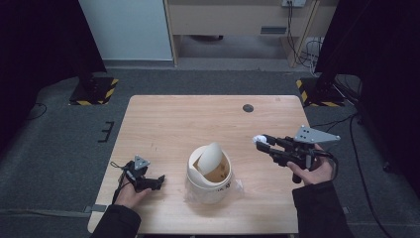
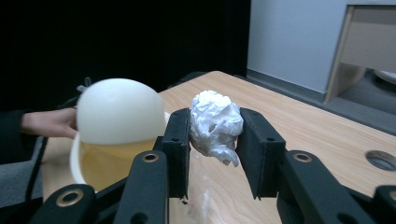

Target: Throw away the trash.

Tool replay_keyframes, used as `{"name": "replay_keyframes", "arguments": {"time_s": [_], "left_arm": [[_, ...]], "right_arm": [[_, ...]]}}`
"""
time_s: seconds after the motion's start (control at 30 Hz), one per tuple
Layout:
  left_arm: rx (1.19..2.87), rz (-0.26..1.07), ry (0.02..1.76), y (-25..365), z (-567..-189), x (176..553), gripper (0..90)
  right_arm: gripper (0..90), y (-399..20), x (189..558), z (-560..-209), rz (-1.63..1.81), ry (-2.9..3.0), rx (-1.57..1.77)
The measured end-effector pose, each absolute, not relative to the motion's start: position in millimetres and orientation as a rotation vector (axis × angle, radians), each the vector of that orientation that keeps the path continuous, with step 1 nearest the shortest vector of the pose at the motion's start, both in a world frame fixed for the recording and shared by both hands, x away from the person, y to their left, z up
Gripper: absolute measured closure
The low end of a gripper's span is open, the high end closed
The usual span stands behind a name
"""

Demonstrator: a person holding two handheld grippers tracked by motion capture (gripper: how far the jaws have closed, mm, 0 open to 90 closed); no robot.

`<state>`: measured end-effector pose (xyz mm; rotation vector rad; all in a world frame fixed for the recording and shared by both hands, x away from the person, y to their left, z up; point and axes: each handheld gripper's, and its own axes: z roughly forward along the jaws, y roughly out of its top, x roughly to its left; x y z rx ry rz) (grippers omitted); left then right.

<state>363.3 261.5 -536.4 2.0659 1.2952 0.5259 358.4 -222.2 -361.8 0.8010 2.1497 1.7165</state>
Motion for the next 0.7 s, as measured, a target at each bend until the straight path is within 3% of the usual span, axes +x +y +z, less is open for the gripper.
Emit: {"name": "replay_keyframes", "arguments": {"time_s": [0.7], "left_arm": [[2.066,0.526,1.295,261.5,-536.4,363.3,0.0]], "right_arm": [[64.6,-182.9,345.0,-364.6,1.783,2.294,0.667]]}}
